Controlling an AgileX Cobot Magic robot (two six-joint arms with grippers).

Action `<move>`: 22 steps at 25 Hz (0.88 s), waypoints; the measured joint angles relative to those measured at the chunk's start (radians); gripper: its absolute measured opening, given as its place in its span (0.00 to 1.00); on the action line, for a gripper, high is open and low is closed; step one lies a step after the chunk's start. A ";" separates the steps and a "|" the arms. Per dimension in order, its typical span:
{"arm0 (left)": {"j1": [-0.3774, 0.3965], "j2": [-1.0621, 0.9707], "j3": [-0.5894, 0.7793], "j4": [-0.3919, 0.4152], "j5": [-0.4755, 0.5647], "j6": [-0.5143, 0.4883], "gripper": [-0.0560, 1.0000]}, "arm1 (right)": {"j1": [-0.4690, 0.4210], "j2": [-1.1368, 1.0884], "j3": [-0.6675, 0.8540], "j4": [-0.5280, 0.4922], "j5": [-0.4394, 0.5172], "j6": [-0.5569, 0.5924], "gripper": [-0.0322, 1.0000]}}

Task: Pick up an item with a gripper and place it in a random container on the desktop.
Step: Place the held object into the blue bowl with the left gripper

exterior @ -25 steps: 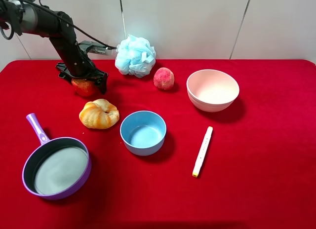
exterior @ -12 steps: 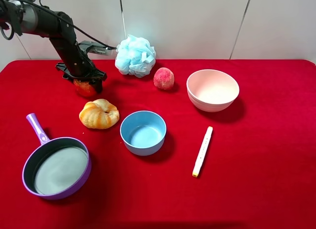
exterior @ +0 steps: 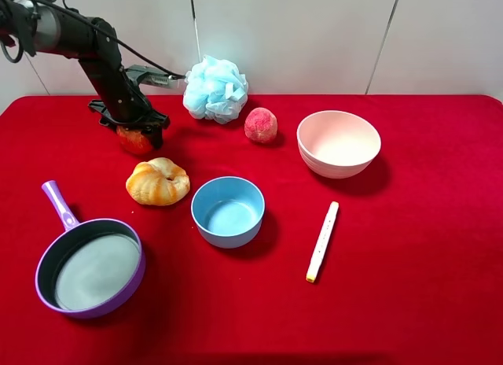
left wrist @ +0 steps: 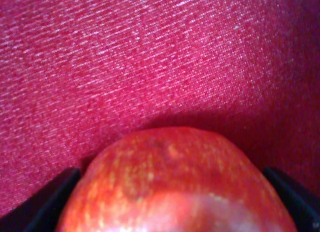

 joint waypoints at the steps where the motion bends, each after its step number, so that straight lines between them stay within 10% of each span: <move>1: 0.000 0.003 -0.024 0.001 0.029 0.000 0.71 | 0.000 0.000 0.000 0.000 0.000 0.000 0.70; 22: -0.049 0.006 -0.387 0.003 0.467 -0.069 0.71 | 0.000 0.000 0.000 0.001 0.000 0.000 0.70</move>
